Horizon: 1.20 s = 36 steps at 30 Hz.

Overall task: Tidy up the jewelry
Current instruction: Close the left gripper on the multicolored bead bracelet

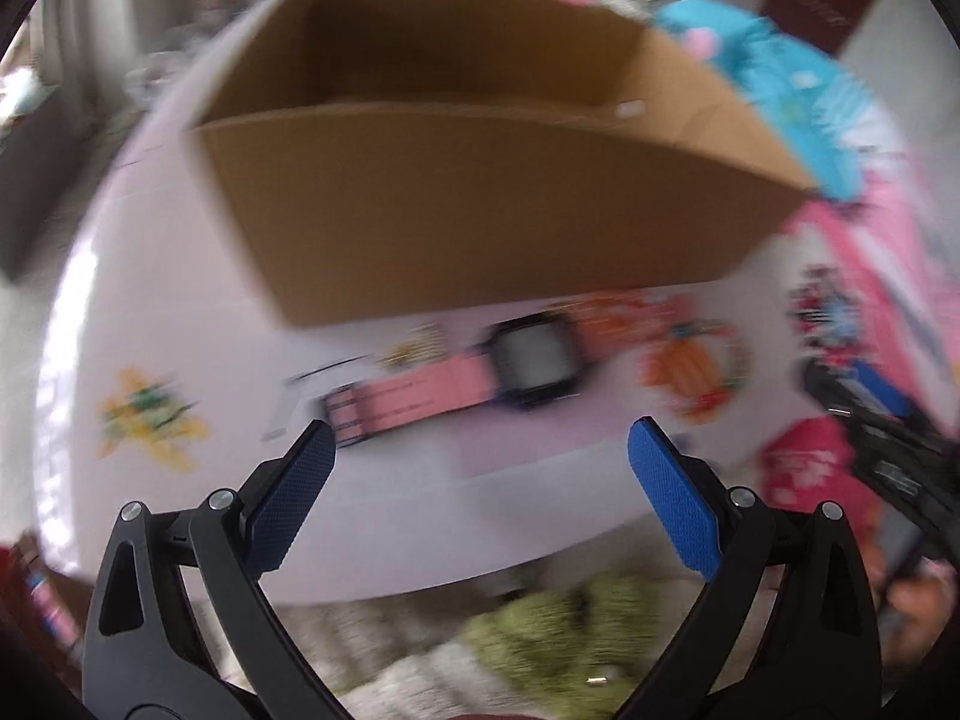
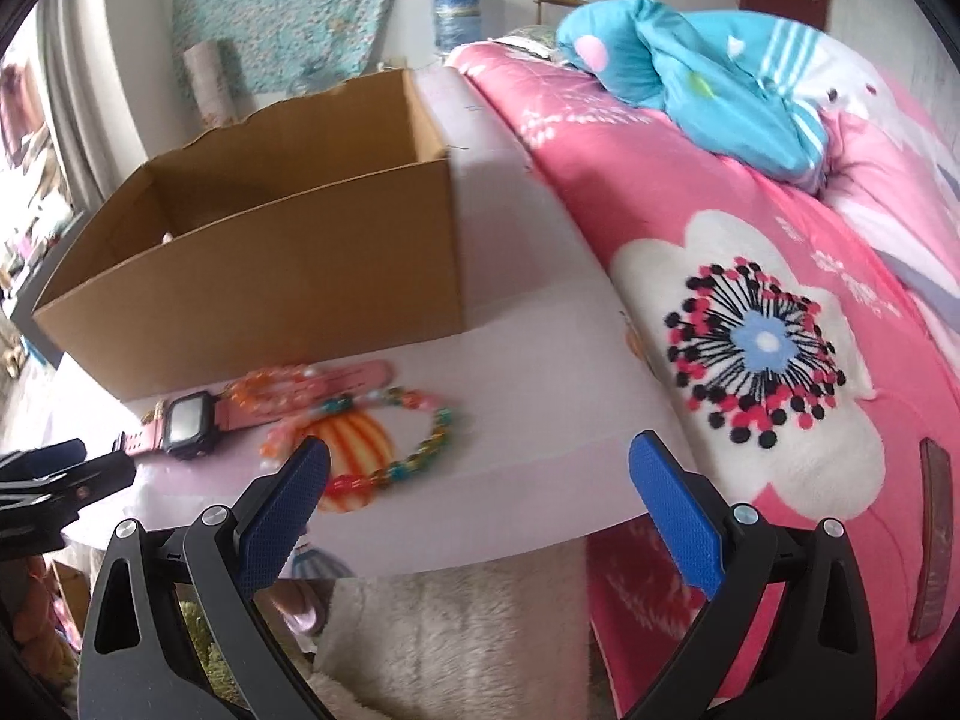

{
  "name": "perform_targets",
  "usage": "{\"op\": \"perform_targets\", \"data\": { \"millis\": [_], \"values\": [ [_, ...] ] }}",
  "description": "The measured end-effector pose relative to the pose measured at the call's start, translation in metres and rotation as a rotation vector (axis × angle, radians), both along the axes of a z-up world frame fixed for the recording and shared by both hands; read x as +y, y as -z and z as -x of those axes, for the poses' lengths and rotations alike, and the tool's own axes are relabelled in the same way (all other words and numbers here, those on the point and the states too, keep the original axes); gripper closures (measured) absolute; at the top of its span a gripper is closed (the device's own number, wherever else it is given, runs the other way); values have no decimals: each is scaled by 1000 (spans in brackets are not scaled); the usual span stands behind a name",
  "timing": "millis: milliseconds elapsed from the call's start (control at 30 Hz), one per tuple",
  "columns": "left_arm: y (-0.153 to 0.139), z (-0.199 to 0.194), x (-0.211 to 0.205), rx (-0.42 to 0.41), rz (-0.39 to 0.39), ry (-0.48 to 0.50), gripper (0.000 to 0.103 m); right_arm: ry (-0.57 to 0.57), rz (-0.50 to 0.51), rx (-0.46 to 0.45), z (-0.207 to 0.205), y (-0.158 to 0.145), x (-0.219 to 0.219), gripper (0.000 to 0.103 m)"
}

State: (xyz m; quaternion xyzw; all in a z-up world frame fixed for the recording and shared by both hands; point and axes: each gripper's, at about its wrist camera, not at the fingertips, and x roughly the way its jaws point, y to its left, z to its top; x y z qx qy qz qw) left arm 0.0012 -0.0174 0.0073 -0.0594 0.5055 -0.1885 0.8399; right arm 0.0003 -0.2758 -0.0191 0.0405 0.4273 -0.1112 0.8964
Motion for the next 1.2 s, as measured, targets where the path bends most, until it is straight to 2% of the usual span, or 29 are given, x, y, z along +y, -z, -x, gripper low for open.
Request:
{"op": "perform_targets", "data": {
  "millis": [100,200,300,433,567,600,667,700,733,767,867,933,1000,1200],
  "values": [
    [-7,4,-4,-49,137,58,8,-3,-43,9,-9,3,-12,6],
    [-8,-3,-14,-42,144,86,8,-30,-62,5,-16,6,-16,6],
    [-9,-4,-33,-74,66,128,8,-58,-75,24,-26,12,-18,8],
    [-14,5,-57,-222,-78,242,8,-79,-124,70,-37,22,-20,18],
    [-14,12,-76,-287,-136,318,9,-99,-169,111,-51,33,-26,26],
    [-13,12,-80,-291,-141,325,11,-106,-183,119,-54,35,-27,29],
    [-10,11,-86,-285,-138,344,34,-122,-196,125,-58,37,-25,30],
    [-8,8,-89,-266,-138,348,36,-128,-194,122,-59,37,-25,33],
    [-5,5,-91,-242,-132,347,45,-137,-192,120,-61,36,-24,34],
    [-2,2,-94,-224,-126,348,55,-145,-191,121,-63,37,-24,38],
    [8,-6,-98,-168,-119,351,72,-163,-174,118,-68,37,-24,50],
    [13,-9,-101,-144,-129,351,76,-177,-151,117,-69,38,-21,56],
    [18,-12,-103,-134,-152,346,77,-187,-136,113,-66,39,-17,67],
    [25,-19,-113,-135,-250,345,79,-227,-78,110,-64,41,-9,75]
  ]
}}
